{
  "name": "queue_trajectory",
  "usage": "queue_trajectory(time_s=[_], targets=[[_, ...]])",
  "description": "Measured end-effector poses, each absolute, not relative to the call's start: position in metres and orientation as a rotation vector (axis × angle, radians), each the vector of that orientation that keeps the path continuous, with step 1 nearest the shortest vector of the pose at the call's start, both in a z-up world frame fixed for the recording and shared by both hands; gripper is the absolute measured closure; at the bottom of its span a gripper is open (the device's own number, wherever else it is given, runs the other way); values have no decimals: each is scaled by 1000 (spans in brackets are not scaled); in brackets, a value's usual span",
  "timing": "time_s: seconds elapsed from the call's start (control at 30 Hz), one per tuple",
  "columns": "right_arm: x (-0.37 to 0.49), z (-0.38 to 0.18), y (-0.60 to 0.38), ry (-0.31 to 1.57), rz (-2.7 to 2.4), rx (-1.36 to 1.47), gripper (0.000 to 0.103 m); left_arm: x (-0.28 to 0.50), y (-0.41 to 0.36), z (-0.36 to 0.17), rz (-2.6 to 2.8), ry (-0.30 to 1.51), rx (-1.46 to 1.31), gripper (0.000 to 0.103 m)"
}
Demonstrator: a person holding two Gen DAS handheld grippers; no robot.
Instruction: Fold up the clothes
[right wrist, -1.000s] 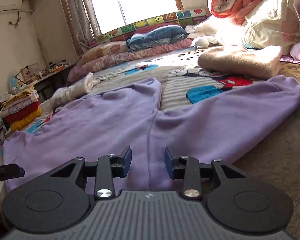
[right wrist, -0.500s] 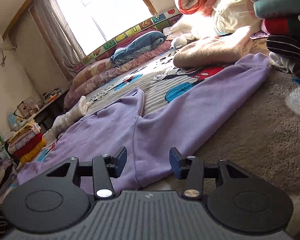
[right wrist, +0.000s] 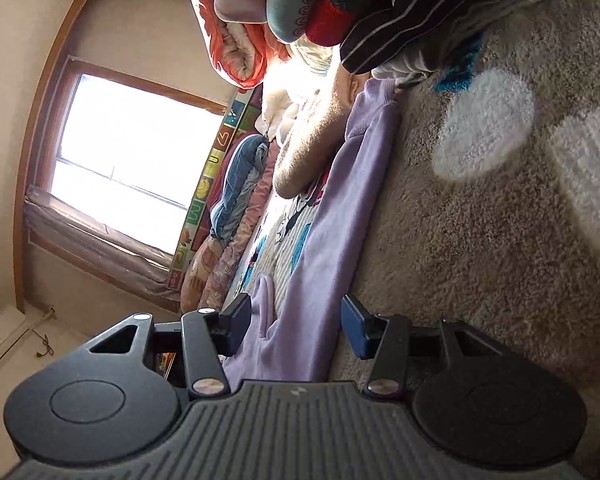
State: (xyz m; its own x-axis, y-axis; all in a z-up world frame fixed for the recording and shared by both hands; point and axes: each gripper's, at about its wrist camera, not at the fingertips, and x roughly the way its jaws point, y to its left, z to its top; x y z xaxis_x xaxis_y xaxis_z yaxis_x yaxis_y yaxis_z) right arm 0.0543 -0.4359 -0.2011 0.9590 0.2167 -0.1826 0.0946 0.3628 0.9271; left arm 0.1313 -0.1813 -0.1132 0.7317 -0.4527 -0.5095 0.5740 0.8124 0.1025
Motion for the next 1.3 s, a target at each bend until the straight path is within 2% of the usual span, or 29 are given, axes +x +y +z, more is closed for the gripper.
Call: queue_trajectory(time_s=[0.37, 0.63, 0.83, 0.87, 0.9, 1.3], targets=[[66, -217, -466, 222, 93, 1356, 52, 215, -249, -148, -503, 714, 266, 71], [74, -221, -489, 156, 71, 1448, 47, 219, -284, -133, -515, 658, 296, 71], [67, -228, -506, 32, 63, 1535, 38, 198, -317, -129, -580, 612, 386, 70], [65, -227, -508, 21, 52, 1536, 37, 194, -323, -129, -593, 612, 401, 67], [64, -227, -510, 12, 39, 1534, 37, 188, -331, -130, -610, 603, 434, 62], [58, -224, -522, -74, -153, 1528, 36, 164, -409, -150, -651, 491, 777, 62]])
